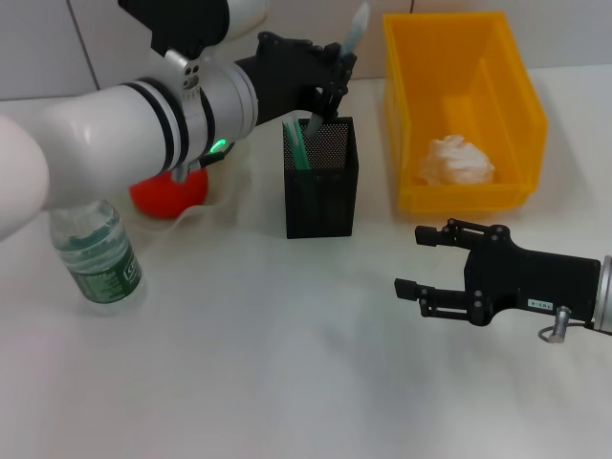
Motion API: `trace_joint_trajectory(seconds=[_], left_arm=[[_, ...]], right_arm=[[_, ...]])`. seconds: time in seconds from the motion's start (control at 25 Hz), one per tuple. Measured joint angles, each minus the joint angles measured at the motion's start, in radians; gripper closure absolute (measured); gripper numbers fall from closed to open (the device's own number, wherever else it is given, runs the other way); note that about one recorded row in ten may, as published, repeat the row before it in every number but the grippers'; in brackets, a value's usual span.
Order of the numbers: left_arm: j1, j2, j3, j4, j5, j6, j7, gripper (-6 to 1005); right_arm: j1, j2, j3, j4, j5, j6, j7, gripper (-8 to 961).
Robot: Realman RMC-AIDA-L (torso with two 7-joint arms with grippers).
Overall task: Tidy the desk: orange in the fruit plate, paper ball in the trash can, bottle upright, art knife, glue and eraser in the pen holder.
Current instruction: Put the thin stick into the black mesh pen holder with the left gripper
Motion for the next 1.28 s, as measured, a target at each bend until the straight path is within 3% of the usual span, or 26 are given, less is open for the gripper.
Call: trace_joint_trajectory(seconds=[0.64,1.28], left_arm=[[0.022,-0.001,0.057,-0.01,-0.089,-0.079,0.01,871],[0.038,0.001,0.059,-0.017,-0.168,-0.11,0.01,862]], right_arm=[[-0.001,0.0,0.0,0.0,0.0,-0.002,0.0,188],[-0.007,0.0,0.0,0.0,0.0,-0.009,-0.002,188]])
